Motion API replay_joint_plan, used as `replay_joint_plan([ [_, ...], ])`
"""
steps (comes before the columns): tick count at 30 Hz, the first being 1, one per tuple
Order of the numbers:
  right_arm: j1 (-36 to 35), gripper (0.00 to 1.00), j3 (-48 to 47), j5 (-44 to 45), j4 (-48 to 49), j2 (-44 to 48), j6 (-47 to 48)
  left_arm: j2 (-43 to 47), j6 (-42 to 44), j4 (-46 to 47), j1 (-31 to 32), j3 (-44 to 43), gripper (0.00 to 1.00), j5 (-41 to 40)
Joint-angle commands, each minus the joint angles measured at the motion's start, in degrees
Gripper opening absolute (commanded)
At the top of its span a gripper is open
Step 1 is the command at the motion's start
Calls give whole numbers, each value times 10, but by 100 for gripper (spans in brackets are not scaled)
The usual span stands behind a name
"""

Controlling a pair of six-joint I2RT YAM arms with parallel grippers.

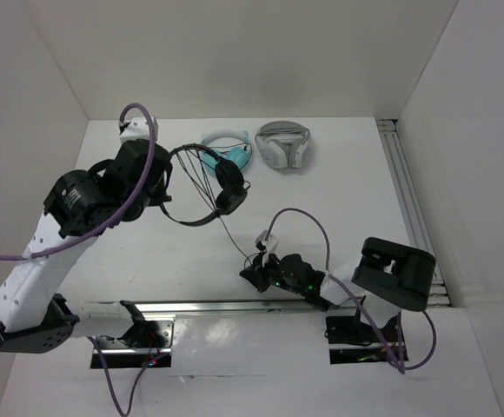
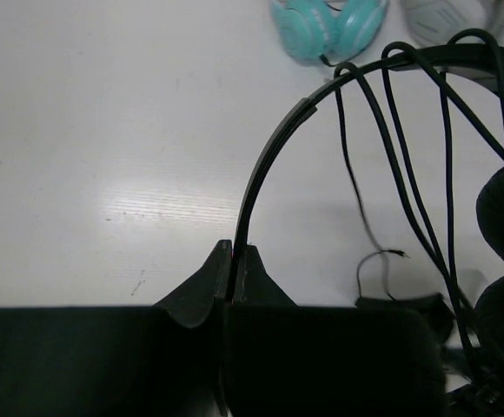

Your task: Wrap the headphones

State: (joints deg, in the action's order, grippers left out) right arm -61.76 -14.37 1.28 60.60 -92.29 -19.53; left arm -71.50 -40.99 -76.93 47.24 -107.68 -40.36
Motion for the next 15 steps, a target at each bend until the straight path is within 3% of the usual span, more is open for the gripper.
replay_joint_plan([
  [1, -35, 0, 19, 79, 10, 80, -6, 11, 62, 78, -81, 15, 0, 57],
  [6, -115, 0, 11, 221, -141, 198, -1, 5, 107, 131, -179, 55, 0, 99],
  [15, -297, 0, -141, 422, -441, 351, 57, -23, 120, 198, -204, 214, 0, 101],
])
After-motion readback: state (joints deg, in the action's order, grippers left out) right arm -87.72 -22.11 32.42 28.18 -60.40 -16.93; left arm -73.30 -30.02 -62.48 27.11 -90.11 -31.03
